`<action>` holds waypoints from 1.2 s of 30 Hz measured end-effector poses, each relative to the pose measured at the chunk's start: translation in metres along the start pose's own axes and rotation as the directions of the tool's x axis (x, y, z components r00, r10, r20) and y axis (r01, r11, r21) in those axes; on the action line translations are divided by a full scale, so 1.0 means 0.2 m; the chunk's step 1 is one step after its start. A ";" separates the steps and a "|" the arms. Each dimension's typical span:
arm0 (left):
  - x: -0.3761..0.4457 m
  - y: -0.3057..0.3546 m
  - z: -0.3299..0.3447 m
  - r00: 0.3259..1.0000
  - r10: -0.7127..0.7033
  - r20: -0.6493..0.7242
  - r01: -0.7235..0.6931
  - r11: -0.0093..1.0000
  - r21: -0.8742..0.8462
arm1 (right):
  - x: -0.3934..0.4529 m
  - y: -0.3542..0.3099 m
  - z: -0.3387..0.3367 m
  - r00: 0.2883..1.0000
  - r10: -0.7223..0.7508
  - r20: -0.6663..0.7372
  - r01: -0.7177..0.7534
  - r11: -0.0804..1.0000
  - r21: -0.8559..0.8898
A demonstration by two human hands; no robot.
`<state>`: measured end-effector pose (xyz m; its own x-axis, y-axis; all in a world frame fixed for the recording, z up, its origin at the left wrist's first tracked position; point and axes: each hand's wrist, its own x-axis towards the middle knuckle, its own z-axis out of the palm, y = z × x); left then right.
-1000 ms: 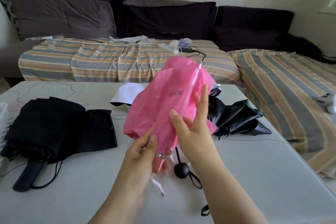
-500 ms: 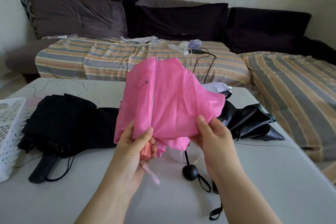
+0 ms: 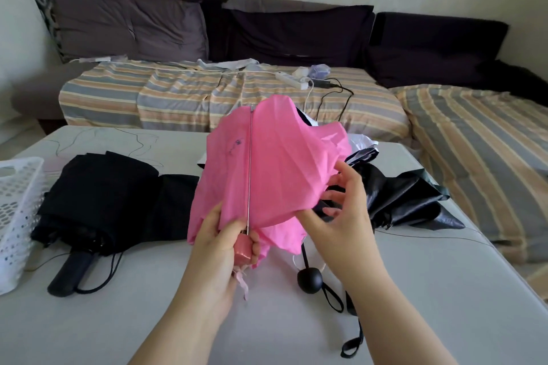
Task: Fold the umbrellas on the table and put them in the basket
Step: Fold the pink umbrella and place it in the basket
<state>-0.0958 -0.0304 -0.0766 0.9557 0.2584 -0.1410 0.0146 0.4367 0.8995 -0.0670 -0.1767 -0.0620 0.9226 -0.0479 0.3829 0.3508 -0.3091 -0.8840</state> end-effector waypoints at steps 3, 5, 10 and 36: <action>-0.02 -0.01 0.02 1.000 -0.012 0.013 0.012 1.000 -0.008 | 0.03 -0.01 0.02 0.981 0.008 -0.193 -0.009 1.000 -0.009; -0.02 -0.02 0.02 1.000 -0.007 -0.005 0.007 1.000 -0.028 | 0.03 -0.01 0.01 0.954 -0.019 -0.298 0.001 0.998 -0.061; 0.02 0.00 -0.02 0.993 -0.011 -0.116 -0.003 0.993 -0.122 | 0.03 0.00 -0.11 0.833 -0.373 -0.409 0.134 0.853 -0.504; 0.03 0.01 -0.04 0.997 -0.070 -0.019 0.068 0.995 -0.077 | 0.04 0.00 -0.07 0.957 0.287 -0.026 -0.273 0.931 0.242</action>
<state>-0.0925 -0.0210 -0.0783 0.9464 0.2439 -0.2116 0.0571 0.5187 0.8531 -0.0616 -0.1901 -0.0560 0.9800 -0.1590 0.1193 0.1136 -0.0448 -0.9925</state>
